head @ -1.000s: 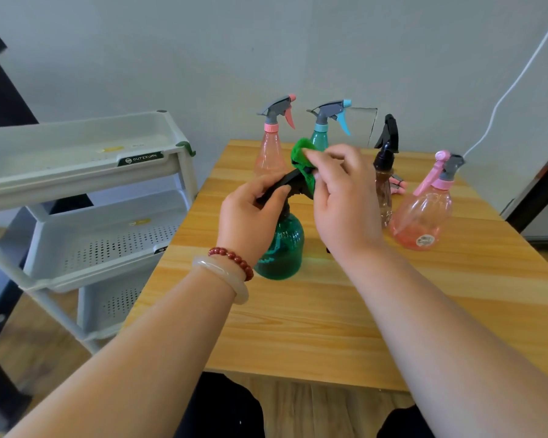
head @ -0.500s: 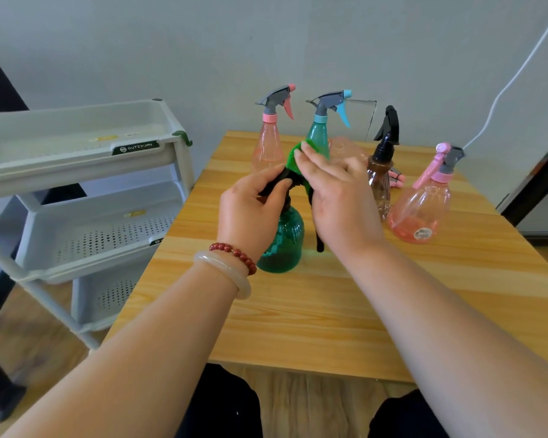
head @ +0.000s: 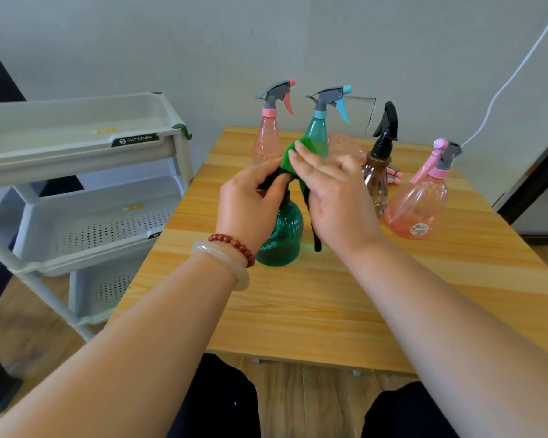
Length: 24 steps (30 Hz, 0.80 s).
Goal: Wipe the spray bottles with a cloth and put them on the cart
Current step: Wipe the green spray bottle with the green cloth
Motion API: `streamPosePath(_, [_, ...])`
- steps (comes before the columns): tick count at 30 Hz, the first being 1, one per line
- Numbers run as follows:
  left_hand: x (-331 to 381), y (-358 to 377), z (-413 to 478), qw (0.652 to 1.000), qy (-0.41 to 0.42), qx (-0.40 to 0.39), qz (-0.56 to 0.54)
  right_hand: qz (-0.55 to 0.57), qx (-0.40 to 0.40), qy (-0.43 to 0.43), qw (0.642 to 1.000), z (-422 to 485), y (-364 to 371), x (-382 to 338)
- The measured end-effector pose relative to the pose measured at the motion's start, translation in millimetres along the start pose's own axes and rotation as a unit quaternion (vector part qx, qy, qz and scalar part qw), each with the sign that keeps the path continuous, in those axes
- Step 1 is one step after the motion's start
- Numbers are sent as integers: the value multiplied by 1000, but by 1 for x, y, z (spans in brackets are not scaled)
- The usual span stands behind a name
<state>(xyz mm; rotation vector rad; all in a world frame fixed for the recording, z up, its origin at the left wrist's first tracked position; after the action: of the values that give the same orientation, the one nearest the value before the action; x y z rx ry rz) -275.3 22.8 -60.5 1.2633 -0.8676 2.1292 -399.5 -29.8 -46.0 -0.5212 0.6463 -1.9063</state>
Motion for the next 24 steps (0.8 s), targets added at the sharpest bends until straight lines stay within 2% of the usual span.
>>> streamPosePath(2, [0, 1, 2, 1000, -9, 1, -4, -9, 8, 0, 1000, 3, -3, 7])
streamPosePath(5, [0, 0, 2, 1000, -18, 0, -2, 4, 27, 56, 998, 6, -3, 12])
streamPosePath(9, [2, 0, 1, 1000, -9, -1, 7, 5, 18, -1, 1000, 0, -1, -1])
streamPosePath(13, [0, 1, 2, 1000, -19, 0, 8, 22, 34, 77, 996, 5, -1, 11])
streamPosePath(17, [1, 0, 0, 1000, -8, -1, 7, 5, 18, -10, 1000, 0, 2, 1])
streamPosePath(21, [1, 1, 0, 1000, -6, 6, 15, 18, 42, 56, 997, 1, 0, 21])
streamPosePath(24, [0, 1, -1, 1000, 3, 12, 12, 11, 36, -4, 999, -6, 3, 5])
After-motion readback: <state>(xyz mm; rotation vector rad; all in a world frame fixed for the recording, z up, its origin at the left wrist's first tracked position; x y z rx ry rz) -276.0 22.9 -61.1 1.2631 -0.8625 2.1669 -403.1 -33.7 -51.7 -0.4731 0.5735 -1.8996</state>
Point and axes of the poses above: each hand's wrist, its own z-axis towards the middle knuckle, its own y-axis out of the palm, x = y × z, the point moved 4 cm from there along z, towards the middle knuckle, and after that the axes turned 13 degrees about -y, right-handed, at the moved point
